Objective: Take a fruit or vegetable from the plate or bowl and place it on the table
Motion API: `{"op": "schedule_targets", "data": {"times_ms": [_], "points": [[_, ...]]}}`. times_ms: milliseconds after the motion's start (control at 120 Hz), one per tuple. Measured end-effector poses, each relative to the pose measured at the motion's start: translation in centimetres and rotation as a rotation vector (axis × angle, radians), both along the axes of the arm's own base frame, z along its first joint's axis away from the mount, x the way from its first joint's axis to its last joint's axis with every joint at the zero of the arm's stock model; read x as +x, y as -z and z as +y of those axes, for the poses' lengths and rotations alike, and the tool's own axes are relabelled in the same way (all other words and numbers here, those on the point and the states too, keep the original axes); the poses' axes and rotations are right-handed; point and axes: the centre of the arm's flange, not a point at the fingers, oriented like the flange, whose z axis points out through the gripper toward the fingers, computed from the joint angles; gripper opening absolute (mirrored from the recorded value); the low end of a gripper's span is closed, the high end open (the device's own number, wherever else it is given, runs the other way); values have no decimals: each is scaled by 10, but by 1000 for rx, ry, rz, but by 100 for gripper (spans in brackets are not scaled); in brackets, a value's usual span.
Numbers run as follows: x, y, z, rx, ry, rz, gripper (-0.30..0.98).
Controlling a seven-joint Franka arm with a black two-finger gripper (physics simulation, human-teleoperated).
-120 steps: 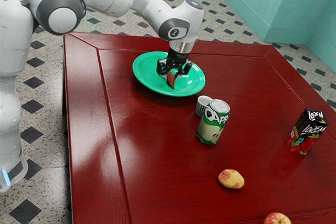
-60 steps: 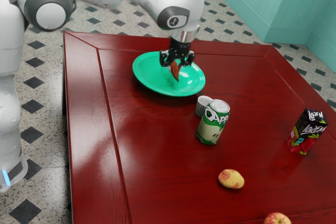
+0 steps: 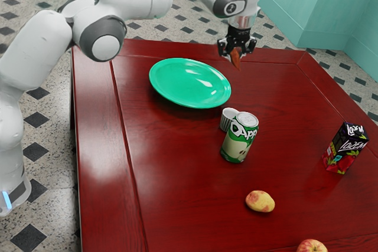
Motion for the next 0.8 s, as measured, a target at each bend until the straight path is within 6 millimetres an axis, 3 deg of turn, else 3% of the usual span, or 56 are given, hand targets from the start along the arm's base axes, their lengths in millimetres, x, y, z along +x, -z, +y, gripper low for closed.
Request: {"op": "schedule_targets", "data": {"times_ms": [108,192,350,567,683,800], "points": [[27,14,5,5,27,-6,13],[38,26,6,5,48,3,13],[46,42,4,5,88,24,13],[49,45,0,9,137,32,13],[50,47,0,15,164,31,43],[50,46,1,23,187,28,57]]}}
